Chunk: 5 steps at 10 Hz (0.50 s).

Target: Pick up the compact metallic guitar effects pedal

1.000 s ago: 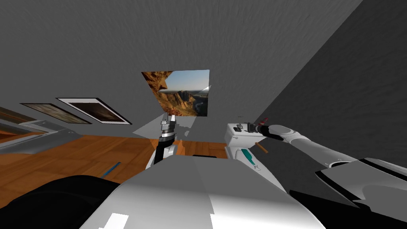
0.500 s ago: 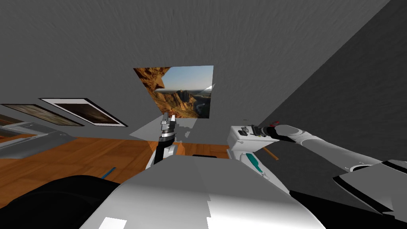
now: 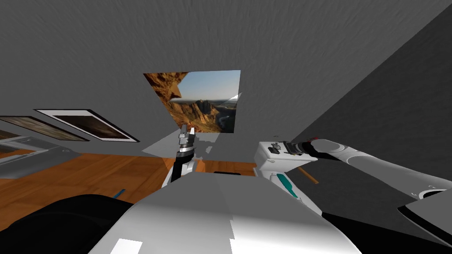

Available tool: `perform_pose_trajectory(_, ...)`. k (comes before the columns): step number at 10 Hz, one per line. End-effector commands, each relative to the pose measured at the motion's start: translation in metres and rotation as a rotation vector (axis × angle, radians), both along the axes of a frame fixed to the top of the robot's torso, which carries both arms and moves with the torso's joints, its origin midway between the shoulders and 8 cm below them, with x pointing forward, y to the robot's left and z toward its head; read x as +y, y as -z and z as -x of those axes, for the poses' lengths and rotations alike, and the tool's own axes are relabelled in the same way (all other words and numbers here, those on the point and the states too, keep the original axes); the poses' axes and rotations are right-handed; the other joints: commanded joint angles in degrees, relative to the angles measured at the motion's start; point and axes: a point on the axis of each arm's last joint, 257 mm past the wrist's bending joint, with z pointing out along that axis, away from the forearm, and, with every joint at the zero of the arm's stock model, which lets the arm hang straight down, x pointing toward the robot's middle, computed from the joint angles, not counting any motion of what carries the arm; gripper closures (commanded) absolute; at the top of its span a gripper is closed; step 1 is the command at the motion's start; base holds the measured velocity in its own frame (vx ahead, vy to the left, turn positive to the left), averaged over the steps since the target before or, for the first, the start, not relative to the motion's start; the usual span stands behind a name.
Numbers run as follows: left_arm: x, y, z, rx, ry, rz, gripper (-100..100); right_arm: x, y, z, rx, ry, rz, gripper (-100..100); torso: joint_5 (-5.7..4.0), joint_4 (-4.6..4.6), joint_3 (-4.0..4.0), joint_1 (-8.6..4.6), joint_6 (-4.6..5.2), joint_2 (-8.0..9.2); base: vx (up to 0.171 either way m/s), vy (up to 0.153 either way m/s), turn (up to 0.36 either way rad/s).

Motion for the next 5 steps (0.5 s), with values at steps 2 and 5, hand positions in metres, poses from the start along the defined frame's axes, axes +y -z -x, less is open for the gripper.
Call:
perform_pose_trajectory(2,0.000,0.000,0.000,0.000,0.000,0.000,0,-0.025,0.006,0.046,0.134,-0.041,0.081,-100,0.03,-0.03,-0.07,0.15,-0.02,-0.10,0.175,0.110,0.014)
perform_pose_trajectory(5,0.000,0.000,0.000,0.000,0.000,0.000,0,-0.043,0.011,0.081,0.235,-0.066,0.135,-100,0.01,0.00,0.02,0.04,-0.01,0.06,0.117,0.070,0.020)
